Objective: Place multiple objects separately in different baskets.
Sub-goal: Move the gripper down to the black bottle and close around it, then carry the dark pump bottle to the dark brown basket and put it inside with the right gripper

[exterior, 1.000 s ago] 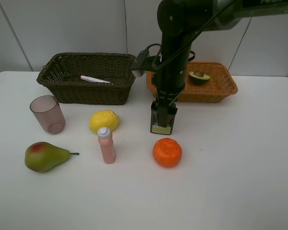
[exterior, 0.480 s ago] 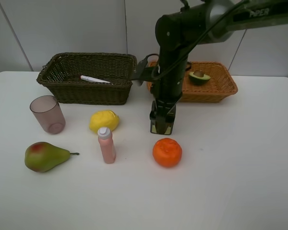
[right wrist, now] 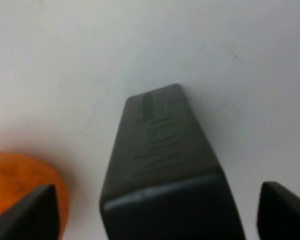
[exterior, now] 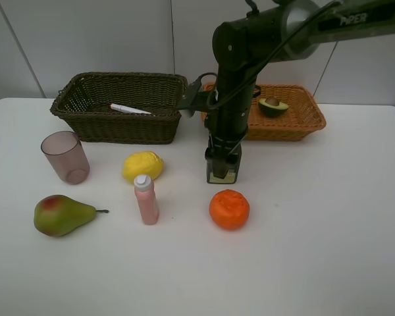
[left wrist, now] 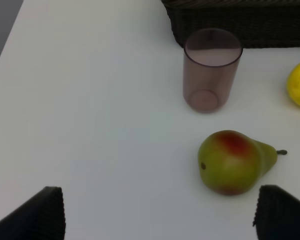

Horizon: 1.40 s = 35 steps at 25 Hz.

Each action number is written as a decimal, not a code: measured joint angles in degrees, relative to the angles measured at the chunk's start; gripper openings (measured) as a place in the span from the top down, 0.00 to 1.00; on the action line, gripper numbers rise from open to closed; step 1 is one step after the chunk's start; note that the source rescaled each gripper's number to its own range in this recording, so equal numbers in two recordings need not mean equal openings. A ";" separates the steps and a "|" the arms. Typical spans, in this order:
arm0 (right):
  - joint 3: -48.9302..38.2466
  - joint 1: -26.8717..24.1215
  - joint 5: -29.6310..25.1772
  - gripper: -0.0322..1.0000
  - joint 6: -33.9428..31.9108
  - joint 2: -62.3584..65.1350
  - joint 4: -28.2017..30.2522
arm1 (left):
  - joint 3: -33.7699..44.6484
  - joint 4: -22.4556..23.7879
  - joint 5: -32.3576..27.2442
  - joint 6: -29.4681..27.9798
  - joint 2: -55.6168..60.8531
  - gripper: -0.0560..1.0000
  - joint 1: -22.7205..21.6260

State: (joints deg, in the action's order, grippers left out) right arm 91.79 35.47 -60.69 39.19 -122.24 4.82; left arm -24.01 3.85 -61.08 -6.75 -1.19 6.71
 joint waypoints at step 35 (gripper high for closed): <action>10.89 0.00 -8.87 0.70 0.00 2.17 0.42 | 0.00 0.00 0.00 0.00 0.00 0.00 0.00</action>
State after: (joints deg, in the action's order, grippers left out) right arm 102.68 35.47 -69.55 39.19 -120.07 5.24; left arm -24.01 3.85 -61.08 -6.75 -1.19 6.71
